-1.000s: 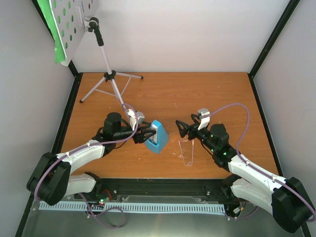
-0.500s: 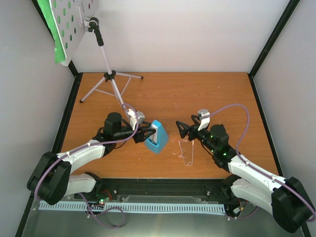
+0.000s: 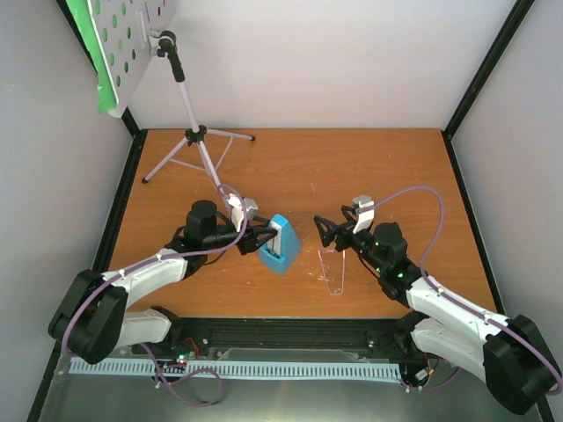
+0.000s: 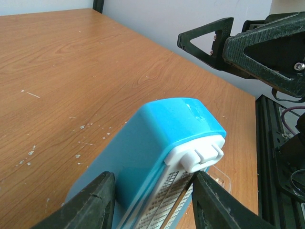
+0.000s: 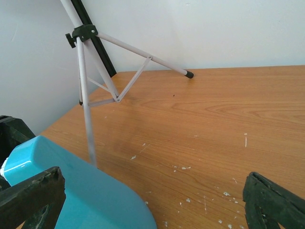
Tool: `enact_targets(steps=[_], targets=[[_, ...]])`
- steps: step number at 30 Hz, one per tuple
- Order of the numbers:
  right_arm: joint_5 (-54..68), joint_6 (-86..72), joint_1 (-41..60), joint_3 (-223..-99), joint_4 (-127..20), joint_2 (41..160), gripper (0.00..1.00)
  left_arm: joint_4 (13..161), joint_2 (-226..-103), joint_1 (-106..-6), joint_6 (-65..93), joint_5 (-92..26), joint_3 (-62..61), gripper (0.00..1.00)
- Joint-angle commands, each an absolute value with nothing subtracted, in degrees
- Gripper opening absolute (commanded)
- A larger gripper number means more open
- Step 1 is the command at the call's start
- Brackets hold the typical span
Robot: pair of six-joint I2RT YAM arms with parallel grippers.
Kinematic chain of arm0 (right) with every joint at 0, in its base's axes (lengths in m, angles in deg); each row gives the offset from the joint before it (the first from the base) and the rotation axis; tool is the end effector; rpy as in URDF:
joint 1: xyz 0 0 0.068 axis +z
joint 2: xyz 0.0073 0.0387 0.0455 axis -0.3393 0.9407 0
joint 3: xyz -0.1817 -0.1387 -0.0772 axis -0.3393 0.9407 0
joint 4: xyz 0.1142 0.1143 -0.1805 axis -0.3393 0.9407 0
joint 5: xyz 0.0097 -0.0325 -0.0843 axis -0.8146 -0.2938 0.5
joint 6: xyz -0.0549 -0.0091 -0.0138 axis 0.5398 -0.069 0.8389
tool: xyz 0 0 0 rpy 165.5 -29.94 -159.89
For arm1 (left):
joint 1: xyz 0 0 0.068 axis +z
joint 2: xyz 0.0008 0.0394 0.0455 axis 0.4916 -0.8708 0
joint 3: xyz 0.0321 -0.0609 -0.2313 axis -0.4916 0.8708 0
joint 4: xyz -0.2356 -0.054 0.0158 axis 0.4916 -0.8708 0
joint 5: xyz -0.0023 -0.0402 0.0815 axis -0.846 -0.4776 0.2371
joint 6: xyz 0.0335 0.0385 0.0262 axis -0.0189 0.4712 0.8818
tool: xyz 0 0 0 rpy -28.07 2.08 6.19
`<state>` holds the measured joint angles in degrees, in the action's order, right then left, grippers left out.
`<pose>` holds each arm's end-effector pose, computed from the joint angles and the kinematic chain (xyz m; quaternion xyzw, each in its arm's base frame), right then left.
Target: Pack up the instrument practice props
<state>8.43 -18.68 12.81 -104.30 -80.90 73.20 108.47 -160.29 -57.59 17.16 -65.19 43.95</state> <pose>0.1785 0.1194 0.2049 -0.1269 0.7437 0.3177 0.5743 0.2060 -0.1400 0.1873 0.3263 0.7215 -0.4382 0.4253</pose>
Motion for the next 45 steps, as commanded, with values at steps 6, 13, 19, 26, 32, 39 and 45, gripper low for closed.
enact_targets(steps=[6, 13, 19, 26, 32, 39, 45], targets=[[10.2, -19.0, 12.5, -103.7, -82.4, 72.3, 1.0, 111.2, -160.0, -58.4, 16.4, -67.1, 44.5, 0.48], [15.5, -20.2, 12.5, -104.5, -79.0, 72.1, 1.0, 111.5, -160.8, -59.2, 15.2, -69.1, 44.7, 0.54], [25.9, -23.3, 12.4, -107.3, -69.5, 72.8, 1.0, 111.6, -161.2, -62.9, 14.1, -67.5, 44.7, 0.58], [31.9, -27.0, 12.0, -109.4, -58.6, 71.7, 1.0, 112.1, -162.3, -67.5, 12.3, -64.8, 46.4, 0.61], [31.6, -29.7, 11.9, -109.5, -52.6, 70.6, 1.0, 112.5, -162.2, -68.9, 10.9, -66.3, 47.7, 0.63], [26.4, -34.2, 11.9, -111.4, -41.2, 73.2, 0.98, 113.2, -153.0, -69.2, 7.8, -61.7, 50.6, 0.87], [18.9, -38.2, 12.0, -110.6, -40.9, 79.2, 0.87, 111.5, -147.6, -69.0, 6.2, -52.7, 49.0, 0.98]])
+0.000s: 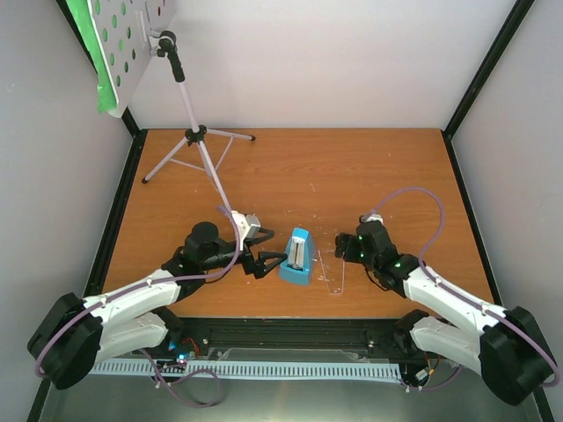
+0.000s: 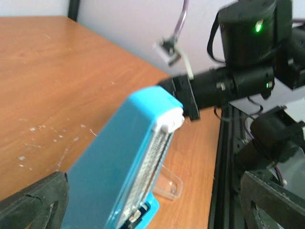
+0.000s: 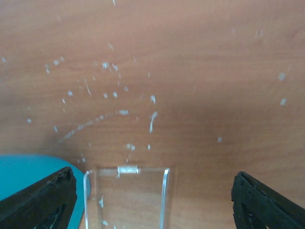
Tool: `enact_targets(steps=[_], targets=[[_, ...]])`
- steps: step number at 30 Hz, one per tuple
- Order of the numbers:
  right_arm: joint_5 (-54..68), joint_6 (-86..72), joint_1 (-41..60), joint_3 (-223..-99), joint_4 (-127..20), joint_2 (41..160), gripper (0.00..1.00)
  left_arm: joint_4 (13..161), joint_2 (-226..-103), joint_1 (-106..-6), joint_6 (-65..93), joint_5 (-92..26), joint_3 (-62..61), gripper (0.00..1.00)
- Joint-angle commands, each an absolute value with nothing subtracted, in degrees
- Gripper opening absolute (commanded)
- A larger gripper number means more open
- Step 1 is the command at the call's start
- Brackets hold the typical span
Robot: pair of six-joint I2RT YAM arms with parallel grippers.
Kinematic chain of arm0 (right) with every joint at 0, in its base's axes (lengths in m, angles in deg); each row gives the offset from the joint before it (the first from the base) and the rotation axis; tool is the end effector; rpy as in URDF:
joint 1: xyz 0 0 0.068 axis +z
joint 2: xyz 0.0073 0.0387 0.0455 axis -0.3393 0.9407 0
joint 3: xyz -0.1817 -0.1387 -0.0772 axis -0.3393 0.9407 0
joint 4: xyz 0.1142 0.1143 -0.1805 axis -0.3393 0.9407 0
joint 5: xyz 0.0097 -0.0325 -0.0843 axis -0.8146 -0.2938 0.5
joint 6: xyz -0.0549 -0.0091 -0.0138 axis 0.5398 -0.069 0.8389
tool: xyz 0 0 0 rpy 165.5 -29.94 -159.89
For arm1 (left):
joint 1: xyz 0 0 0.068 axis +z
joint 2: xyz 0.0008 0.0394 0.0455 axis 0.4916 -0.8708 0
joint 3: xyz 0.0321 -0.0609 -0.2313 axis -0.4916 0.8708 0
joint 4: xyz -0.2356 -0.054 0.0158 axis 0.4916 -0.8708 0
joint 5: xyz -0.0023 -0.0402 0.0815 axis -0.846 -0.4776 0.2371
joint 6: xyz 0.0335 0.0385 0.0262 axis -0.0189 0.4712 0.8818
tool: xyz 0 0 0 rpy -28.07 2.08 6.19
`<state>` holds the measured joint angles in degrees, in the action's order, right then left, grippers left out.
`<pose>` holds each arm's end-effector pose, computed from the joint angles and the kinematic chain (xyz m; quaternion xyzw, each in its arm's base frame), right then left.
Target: Pack up the instrument practice props
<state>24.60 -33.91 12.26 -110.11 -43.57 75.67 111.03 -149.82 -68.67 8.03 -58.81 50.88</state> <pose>0.1720 0.0994 0.1632 0.0488 0.9093 0.1515 0.3845 0.1572 -0.1576 0.1928 0.3179 0.7035 -0.4843 0.4117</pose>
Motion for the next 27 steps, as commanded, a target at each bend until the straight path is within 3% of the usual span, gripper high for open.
enact_targets(steps=[1, 13, 27], targets=[[17.6, -39.1, 12.1, -110.5, -40.9, 80.9, 0.84, 111.3, -147.2, -69.0, 5.5, -52.1, 48.6, 0.99], [21.8, -45.7, 19.3, -109.4, -37.6, 85.1, 0.68, 106.7, -145.5, -68.9, 3.2, -47.8, 46.7, 0.99], [26.8, -45.9, 23.5, -110.2, -37.3, 89.3, 0.38, 104.3, -144.2, -69.0, 3.6, -45.6, 46.1, 0.99]])
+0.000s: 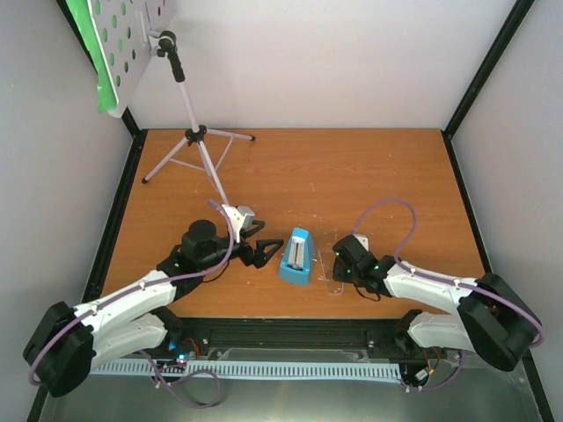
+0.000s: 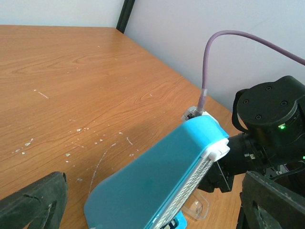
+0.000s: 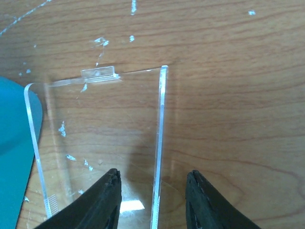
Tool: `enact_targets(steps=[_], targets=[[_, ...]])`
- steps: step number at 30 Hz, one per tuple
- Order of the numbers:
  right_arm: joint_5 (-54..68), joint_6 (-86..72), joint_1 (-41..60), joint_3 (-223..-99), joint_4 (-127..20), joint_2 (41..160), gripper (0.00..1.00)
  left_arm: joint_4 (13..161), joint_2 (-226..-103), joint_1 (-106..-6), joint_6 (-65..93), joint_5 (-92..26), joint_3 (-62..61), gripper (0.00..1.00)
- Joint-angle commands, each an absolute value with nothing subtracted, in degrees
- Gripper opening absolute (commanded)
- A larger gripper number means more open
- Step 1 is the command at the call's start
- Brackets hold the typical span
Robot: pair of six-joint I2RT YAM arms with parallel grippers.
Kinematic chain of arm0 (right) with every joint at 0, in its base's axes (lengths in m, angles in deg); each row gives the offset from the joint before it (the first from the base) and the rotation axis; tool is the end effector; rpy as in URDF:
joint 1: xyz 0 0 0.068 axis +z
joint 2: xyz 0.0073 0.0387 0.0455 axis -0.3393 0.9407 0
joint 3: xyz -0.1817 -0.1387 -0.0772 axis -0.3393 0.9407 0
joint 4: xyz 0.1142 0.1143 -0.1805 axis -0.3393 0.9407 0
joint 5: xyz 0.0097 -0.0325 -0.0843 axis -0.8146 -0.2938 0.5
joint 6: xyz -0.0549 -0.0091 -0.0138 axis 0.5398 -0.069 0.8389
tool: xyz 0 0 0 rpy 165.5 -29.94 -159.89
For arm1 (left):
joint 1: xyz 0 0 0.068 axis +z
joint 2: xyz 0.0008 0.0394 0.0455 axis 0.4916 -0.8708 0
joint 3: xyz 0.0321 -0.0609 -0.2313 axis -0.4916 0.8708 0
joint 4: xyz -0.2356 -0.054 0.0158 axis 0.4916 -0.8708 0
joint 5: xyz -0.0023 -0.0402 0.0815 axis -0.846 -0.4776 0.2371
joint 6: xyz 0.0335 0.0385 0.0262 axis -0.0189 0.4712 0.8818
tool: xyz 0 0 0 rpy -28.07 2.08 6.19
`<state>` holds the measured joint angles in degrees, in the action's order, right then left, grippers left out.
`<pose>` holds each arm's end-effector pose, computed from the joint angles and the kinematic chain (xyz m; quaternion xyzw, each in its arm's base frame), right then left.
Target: Pack up the instrument practice props
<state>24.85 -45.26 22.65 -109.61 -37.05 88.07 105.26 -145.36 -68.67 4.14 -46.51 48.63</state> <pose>0.1468 0.1244 0.1146 0.0439 0.9643 0.1060 0.2388 0.1612 -0.1509 0.2094 0.2336 0.7386 -0.4380 0.4561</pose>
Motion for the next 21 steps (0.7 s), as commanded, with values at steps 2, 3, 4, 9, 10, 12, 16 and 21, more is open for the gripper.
enact_targets(steps=[2, 3, 4, 9, 10, 12, 16, 21], targets=[[26.5, -45.8, 23.6, -110.1, -37.8, 90.0, 0.34, 104.2, -144.3, -68.9, 3.4, -45.4, 46.1, 1.0], [26.4, -45.7, 23.6, -110.2, -37.9, 90.2, 0.32, 104.2, -144.2, -68.9, 3.2, -45.5, 46.1, 0.99], [26.5, -45.7, 23.7, -110.2, -38.0, 90.4, 0.3, 104.2, -144.2, -68.9, 3.1, -45.6, 46.1, 1.0], [28.5, -45.6, 24.2, -110.1, -38.1, 91.0, 0.19, 104.1, -143.2, -68.9, 3.1, -45.4, 46.1, 1.0], [28.7, -45.6, 24.3, -110.1, -38.0, 91.0, 0.18, 104.0, -143.1, -68.9, 3.2, -45.3, 46.1, 1.0], [29.0, -45.6, 24.4, -110.1, -38.0, 91.2, 0.14, 103.9, -142.6, -68.9, 3.1, -45.3, 45.9, 1.0], [29.2, -45.8, 24.5, -109.2, -39.4, 91.6, 0.04, 103.5, -142.0, -69.0, 3.2, -45.6, 45.6, 0.99], [31.8, -48.0, 24.3, -109.0, -37.3, 88.9, 0.03, 102.2, -141.4, -68.9, 3.5, -46.5, 44.7, 0.99]])
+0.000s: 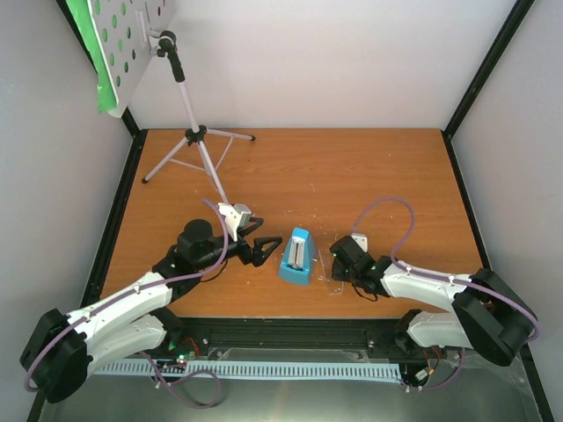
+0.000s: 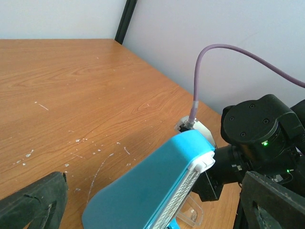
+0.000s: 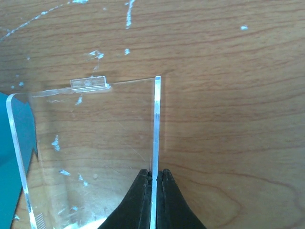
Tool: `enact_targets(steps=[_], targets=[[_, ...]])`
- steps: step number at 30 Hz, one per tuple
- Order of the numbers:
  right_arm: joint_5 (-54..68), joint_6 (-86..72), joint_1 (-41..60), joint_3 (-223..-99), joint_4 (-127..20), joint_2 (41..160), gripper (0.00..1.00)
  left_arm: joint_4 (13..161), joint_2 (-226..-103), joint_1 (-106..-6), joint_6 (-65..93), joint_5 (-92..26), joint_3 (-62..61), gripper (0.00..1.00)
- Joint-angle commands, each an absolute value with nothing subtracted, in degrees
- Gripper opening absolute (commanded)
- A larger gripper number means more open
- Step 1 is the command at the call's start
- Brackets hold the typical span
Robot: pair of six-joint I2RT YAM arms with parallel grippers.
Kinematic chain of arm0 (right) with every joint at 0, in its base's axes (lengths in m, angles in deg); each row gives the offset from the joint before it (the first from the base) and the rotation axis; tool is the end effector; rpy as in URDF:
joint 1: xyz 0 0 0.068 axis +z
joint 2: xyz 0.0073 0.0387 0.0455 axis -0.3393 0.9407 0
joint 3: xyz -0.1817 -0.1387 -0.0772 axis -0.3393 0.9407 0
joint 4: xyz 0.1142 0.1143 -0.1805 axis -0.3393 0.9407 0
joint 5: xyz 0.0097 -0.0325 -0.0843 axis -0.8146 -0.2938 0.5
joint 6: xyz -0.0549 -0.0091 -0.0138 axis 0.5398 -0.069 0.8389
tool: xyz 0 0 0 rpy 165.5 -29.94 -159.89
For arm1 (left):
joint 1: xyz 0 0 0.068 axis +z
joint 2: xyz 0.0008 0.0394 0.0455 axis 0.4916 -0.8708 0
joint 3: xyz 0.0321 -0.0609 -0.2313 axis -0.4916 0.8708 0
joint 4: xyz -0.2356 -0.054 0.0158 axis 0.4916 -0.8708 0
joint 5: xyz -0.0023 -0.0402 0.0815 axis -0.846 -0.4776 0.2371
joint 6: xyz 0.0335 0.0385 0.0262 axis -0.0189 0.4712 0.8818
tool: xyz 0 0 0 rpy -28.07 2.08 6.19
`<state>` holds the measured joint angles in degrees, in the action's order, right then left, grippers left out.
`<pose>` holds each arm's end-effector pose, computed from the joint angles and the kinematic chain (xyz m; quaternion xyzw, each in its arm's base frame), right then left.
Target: Pack up the instrument practice props
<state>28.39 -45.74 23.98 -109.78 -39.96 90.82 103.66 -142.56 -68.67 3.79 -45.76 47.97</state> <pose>0.1494 0.1298 0.1102 0.0446 0.9605 0.0901 0.2594 0.1582 -0.1478 0.2199 0.2282 0.7305 -0.4402 0.4695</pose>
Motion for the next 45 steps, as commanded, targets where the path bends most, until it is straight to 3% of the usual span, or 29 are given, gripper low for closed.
enact_targets(steps=[1, 9, 14, 16, 22, 29, 35, 45], targets=[[32.7, -48.5, 24.4, -109.2, -36.5, 86.9, 0.03, 102.1, -141.1, -68.9, 3.3, -47.0, 44.3, 0.99], [38.7, -43.4, 23.0, -113.6, -29.8, 64.3, 0.03, 96.1, -139.3, -67.7, 4.9, -49.6, 37.9, 0.99], [31.2, -32.2, 20.1, -124.8, -25.0, 59.3, 0.03, 95.1, -141.4, -61.7, 4.1, -63.3, 33.5, 0.99], [26.1, -28.3, 19.5, -131.0, -22.3, 60.0, 0.03, 94.2, -142.0, -60.6, 5.2, -67.3, 31.3, 1.0], [-4.4, -19.5, 19.1, -147.5, -15.5, 72.1, 0.03, 87.8, -144.3, -58.5, 8.8, -75.3, 23.1, 0.99], [-21.9, -16.0, 19.2, -153.0, -13.6, 82.3, 0.03, 83.7, -140.9, -52.8, 9.0, -80.5, 20.1, 0.99], [-30.4, -15.8, 19.2, -154.5, -15.0, 86.8, 0.03, 79.9, -139.1, -52.5, 8.7, -85.6, 19.2, 0.98], [-36.1, -14.6, 19.2, -156.8, -15.5, 92.7, 0.03, 60.2, -145.7, -52.6, 20.4, -95.1, 10.9, 0.76]])
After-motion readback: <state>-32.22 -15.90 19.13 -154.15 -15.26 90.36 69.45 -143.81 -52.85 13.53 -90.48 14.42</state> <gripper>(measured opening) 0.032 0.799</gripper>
